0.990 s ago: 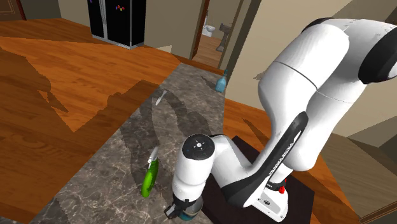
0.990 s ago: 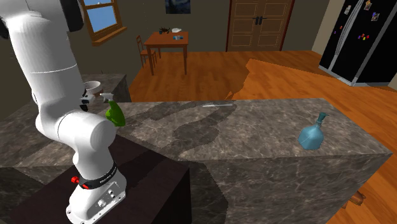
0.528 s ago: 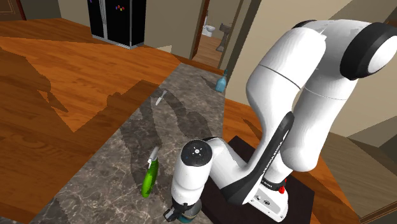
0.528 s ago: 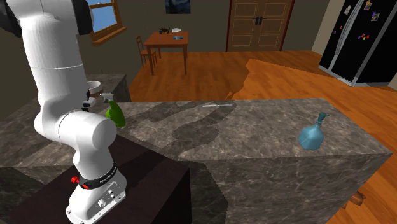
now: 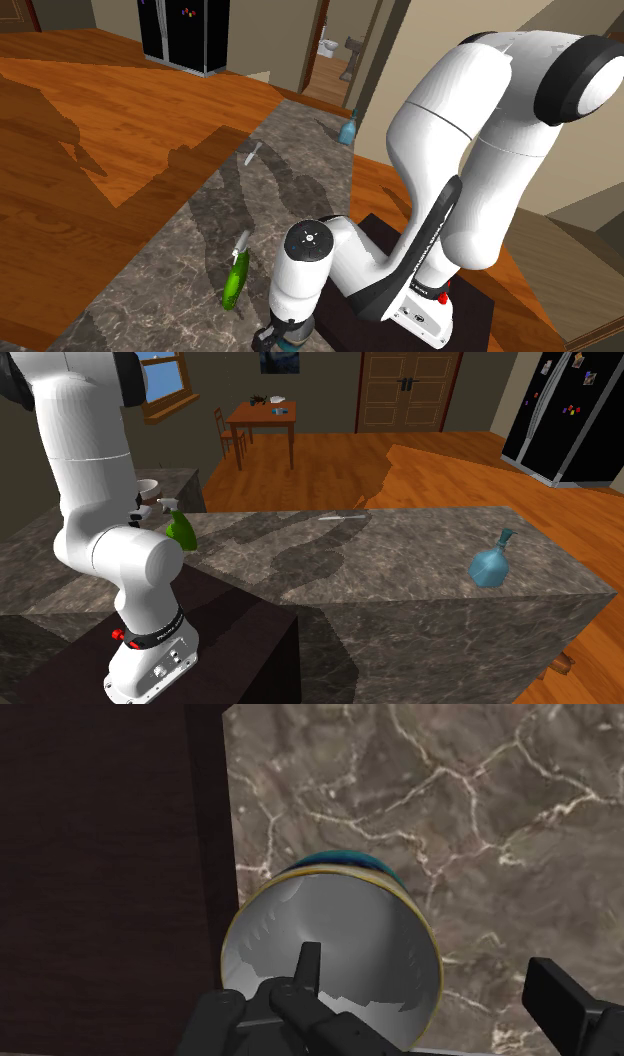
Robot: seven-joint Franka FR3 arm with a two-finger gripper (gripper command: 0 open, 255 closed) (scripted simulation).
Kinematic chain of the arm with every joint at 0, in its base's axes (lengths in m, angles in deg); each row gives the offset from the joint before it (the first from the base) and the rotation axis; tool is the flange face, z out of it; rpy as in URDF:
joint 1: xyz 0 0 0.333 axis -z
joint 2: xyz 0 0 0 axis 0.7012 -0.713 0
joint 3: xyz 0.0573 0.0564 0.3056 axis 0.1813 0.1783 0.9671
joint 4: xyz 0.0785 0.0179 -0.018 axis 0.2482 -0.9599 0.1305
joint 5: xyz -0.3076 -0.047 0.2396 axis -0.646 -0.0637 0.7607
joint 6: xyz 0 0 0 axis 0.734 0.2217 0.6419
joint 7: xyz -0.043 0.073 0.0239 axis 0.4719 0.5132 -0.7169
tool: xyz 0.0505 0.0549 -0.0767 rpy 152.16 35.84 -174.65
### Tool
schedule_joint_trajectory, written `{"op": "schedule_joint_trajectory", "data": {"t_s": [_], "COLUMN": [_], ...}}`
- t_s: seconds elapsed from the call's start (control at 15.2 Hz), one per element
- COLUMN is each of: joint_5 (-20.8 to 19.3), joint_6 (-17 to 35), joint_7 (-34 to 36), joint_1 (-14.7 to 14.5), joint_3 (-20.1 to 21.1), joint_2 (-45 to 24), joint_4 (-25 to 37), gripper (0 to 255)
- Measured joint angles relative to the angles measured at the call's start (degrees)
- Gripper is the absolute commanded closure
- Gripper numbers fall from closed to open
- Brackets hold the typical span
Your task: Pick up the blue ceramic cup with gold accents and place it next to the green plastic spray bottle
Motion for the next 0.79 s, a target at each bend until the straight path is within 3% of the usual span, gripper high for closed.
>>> {"op": "schedule_joint_trajectory", "data": {"t_s": [0.13, 0.26, 0.33, 0.4, 0.53, 0.79], "joint_5": [2.1, 12.8, 18.7, 20.9, 23.2, 24.0], "joint_6": [-0.7, -3.9, -5.7, -6.7, -7.5, -7.8], "joint_7": [-1.6, -9.5, -13.6, -15.0, -16.6, -17.2], "joint_1": [1.1, 4.9, 5.4, 5.2, 4.8, 4.6], "joint_3": [1.6, 7.8, 9.2, 9.3, 9.2, 9.1], "joint_2": [1.3, 7.8, 11.0, 12.0, 13.3, 13.7], "joint_4": [0.0, -0.4, -0.3, 0.1, 0.2, 0.2], "gripper": [0, 0, 0, 0, 0, 0]}}
